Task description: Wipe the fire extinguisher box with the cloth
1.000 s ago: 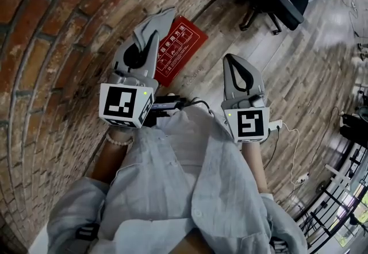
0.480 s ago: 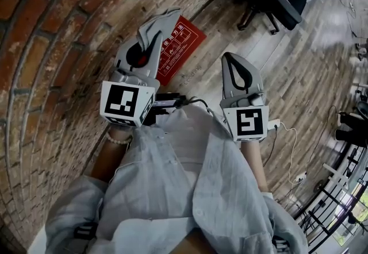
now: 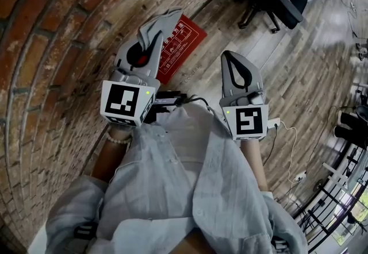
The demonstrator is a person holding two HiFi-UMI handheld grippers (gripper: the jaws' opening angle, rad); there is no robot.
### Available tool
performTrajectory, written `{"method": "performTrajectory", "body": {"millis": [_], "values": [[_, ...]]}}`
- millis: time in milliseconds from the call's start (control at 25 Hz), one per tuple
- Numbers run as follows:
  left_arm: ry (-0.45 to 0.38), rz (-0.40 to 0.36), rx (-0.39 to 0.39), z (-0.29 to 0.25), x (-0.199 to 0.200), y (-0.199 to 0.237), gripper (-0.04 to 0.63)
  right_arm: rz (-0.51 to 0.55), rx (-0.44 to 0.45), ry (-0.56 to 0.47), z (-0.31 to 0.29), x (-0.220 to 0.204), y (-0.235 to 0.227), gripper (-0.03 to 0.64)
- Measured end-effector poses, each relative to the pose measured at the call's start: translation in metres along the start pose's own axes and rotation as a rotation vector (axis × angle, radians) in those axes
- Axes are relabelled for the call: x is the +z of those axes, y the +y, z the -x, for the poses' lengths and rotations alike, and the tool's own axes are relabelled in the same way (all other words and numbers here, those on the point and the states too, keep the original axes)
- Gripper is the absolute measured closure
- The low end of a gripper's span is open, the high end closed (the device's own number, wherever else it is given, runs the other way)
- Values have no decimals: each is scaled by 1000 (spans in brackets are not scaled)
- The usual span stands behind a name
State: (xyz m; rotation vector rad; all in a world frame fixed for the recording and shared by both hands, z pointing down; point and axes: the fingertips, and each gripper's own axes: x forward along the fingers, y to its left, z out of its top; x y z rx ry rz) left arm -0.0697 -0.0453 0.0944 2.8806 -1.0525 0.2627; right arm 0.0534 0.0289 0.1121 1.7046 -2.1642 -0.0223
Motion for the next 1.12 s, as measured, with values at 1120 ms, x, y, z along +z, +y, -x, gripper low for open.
{"method": "performTrajectory", "body": {"millis": [1120], "values": [[15,5,-12,-6,-7,4,586,24,28,38,-4,-6,8,609]]}}
